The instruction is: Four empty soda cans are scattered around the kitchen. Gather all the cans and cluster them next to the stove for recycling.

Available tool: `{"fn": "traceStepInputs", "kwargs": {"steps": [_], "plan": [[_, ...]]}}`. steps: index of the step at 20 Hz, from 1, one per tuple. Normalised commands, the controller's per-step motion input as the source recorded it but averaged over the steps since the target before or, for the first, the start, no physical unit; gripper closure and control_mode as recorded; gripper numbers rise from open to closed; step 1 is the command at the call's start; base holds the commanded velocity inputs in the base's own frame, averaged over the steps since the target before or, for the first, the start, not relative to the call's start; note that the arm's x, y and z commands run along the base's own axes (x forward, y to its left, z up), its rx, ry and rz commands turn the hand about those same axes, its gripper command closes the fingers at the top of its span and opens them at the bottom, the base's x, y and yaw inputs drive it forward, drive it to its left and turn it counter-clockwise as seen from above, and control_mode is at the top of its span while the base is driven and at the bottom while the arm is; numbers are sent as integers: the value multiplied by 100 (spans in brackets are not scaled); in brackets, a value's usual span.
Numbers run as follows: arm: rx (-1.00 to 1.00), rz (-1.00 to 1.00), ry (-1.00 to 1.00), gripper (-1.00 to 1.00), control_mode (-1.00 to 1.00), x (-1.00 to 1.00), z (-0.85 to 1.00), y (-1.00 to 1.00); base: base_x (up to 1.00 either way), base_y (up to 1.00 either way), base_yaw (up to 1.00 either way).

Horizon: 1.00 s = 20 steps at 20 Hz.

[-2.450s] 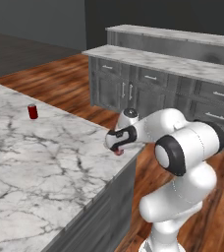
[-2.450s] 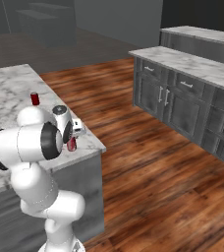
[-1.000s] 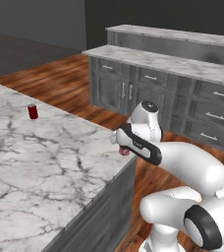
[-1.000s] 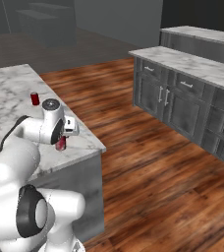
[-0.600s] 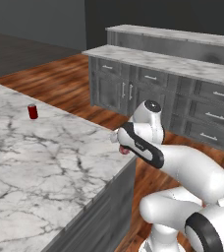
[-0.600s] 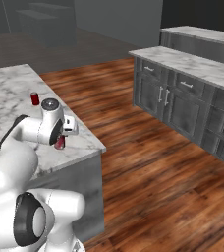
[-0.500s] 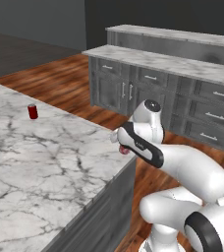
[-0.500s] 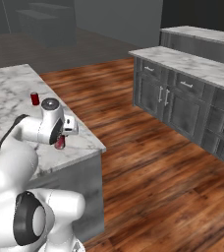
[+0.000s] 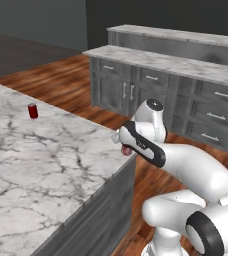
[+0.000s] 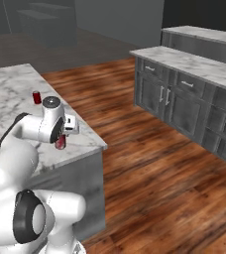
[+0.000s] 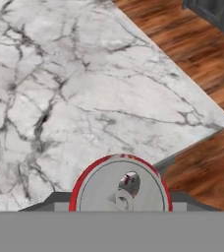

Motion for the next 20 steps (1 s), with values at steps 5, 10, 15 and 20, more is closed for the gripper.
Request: {"fn": "traceStepInputs", "kwargs": {"steps": [5, 10, 15, 20], "plan": [[0, 0, 0, 100, 100, 0, 0, 0, -55, -1, 0], [0, 0, 0, 100, 100, 0, 0, 0, -51, -1, 2], [0, 0, 0, 100, 100, 0, 0, 0, -30, 9, 40], [0, 0, 0, 100, 100, 0, 0, 0, -2, 6, 94]]}}
